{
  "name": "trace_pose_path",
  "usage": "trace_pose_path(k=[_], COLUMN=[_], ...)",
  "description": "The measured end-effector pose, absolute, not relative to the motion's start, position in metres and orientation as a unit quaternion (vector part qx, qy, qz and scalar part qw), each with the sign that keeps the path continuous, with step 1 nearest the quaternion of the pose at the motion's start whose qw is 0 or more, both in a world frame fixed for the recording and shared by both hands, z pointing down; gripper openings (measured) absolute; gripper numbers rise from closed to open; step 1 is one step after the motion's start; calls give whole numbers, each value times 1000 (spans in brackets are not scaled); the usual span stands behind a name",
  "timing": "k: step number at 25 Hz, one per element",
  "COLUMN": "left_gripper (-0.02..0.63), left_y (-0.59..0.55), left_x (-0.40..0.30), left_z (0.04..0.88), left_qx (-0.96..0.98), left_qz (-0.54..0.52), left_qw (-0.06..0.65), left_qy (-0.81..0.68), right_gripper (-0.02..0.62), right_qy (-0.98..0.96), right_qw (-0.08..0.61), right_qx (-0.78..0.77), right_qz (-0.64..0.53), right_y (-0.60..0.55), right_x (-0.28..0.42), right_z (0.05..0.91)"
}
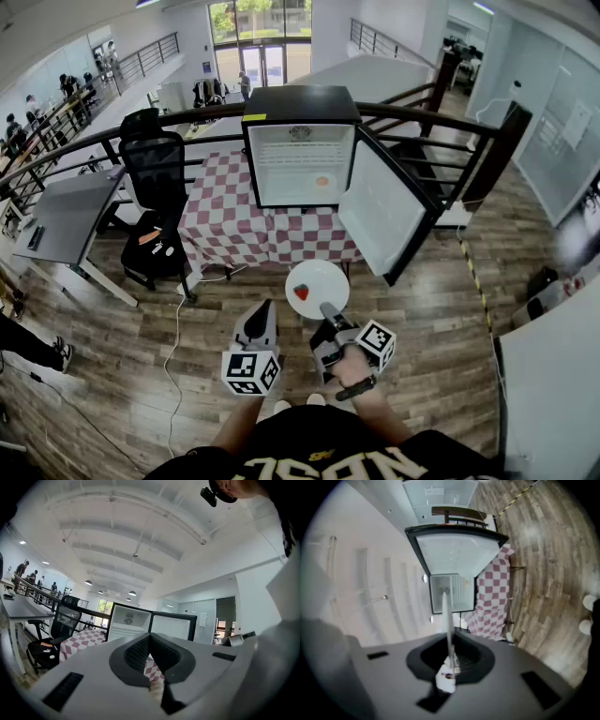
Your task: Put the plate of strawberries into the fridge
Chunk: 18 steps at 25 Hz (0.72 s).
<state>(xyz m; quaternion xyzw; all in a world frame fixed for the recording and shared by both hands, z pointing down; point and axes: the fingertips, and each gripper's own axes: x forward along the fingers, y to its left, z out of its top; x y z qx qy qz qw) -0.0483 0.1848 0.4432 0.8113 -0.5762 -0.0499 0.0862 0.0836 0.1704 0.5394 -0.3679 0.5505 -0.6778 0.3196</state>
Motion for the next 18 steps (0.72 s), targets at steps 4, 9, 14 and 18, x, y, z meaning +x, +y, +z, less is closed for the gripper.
trace_pose_path(k=[4,9,14,18], left_gripper=[17,17,17,17], left_y=[185,183,183,182], left_x=[-48,-42,-31,-23], left_z=[445,446,449,451], left_qx=[811,815,820,822], left_qz=[-50,-48,-46,-45], left_qw=[88,92,95,97], left_qy=[-576,-570,-562,-559], right_gripper=[37,38,37,38], right_qy=[548,545,540,535], right_qw=[321,329,334,342], right_qx=[-368,-369,-374,-375], right_qz=[-679,-677,-676,-676], right_y=[169,169,171,172], right_x=[85,92,102,112], right_z=[541,540,545,545])
